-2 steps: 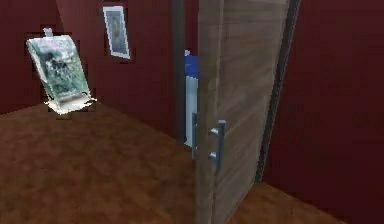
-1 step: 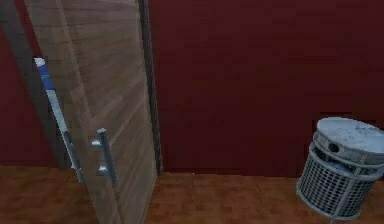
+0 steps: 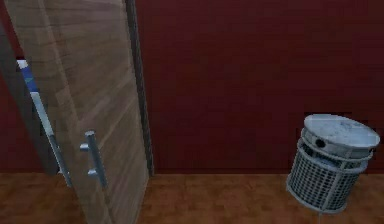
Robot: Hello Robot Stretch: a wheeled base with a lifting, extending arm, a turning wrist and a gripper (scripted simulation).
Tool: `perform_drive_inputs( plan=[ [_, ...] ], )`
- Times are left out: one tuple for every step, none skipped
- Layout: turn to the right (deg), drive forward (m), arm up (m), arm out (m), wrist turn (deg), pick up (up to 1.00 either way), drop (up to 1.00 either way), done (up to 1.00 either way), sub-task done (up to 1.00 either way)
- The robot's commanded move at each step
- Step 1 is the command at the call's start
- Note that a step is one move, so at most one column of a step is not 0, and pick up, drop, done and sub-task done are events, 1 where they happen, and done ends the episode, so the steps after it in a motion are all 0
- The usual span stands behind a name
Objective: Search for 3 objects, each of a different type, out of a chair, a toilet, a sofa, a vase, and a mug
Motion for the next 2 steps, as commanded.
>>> perform_drive_inputs(
  plan=[
    [0.0, 0.1, 0.0, 0.0, 0.0, 0.0, 0.0, 0.0, 0.0],
    [-45.0, 0.0, 0.0, 0.0, 0.0, 0.0, 0.0, 0.0, 0.0]
  ],
)
